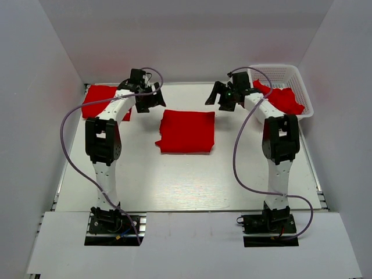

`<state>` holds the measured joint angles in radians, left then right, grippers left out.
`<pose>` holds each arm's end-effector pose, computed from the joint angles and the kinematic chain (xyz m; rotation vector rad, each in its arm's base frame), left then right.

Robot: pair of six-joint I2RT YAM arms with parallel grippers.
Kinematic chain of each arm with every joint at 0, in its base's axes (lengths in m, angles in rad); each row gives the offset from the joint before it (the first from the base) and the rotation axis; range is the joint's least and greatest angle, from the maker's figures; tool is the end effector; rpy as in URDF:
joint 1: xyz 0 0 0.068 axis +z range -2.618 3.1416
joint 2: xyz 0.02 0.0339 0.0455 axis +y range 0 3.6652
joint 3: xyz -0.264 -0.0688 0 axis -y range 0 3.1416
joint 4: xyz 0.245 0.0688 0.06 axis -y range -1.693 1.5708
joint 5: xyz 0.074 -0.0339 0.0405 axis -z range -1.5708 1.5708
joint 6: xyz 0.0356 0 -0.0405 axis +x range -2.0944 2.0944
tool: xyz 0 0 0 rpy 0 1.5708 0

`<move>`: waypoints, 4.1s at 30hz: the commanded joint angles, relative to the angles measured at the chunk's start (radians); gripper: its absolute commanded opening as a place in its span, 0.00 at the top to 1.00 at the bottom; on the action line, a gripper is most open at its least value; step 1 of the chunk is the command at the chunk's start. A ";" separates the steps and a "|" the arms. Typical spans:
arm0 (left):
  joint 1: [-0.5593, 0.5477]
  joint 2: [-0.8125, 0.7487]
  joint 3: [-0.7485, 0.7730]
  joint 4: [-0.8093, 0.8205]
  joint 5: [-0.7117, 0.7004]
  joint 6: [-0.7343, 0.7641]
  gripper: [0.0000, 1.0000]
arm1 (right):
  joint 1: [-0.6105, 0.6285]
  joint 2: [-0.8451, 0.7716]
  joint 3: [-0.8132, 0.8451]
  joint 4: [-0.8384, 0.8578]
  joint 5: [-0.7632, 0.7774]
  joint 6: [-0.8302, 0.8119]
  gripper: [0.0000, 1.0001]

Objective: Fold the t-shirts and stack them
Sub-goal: Fold the long partially folded tshirt into a neat square, then put the neatly folded tshirt into the corner of the board with the left arm

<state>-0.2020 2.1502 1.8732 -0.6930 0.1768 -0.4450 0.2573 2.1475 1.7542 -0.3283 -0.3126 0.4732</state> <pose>0.4673 -0.1021 0.2352 -0.2430 2.5766 -0.4722 0.4752 0.1364 0.2251 0.0869 2.3592 0.7269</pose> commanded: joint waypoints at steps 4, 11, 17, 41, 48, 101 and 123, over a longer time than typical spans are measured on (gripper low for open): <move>-0.025 -0.134 -0.163 0.079 0.049 0.152 0.00 | 0.008 -0.154 -0.070 0.029 0.064 -0.074 0.10; -0.034 -0.194 -0.328 0.168 0.160 0.218 0.00 | 0.007 -0.386 -0.341 0.041 0.070 -0.090 0.10; -0.066 -0.141 -0.370 0.216 0.132 0.218 0.00 | 0.000 -0.500 -0.508 0.048 0.084 -0.087 0.10; -0.182 0.007 -0.375 0.251 0.049 0.183 1.00 | -0.001 -0.980 -0.818 -0.060 0.388 -0.085 0.10; -0.148 -0.085 -0.298 0.290 0.069 0.346 1.00 | -0.001 -1.091 -0.849 -0.083 0.480 -0.108 0.10; 0.276 -0.092 0.368 -0.091 0.167 0.921 1.00 | 0.000 -0.963 -0.654 -0.006 0.408 -0.108 0.10; 0.312 -0.099 0.449 -0.115 0.155 0.921 1.00 | 0.002 -0.885 -0.641 0.040 0.351 -0.120 0.10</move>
<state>0.0875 2.1166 2.2726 -0.8417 0.3401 0.4736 0.2611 1.2518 1.0660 -0.3325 0.0471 0.3687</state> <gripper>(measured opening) 0.144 0.904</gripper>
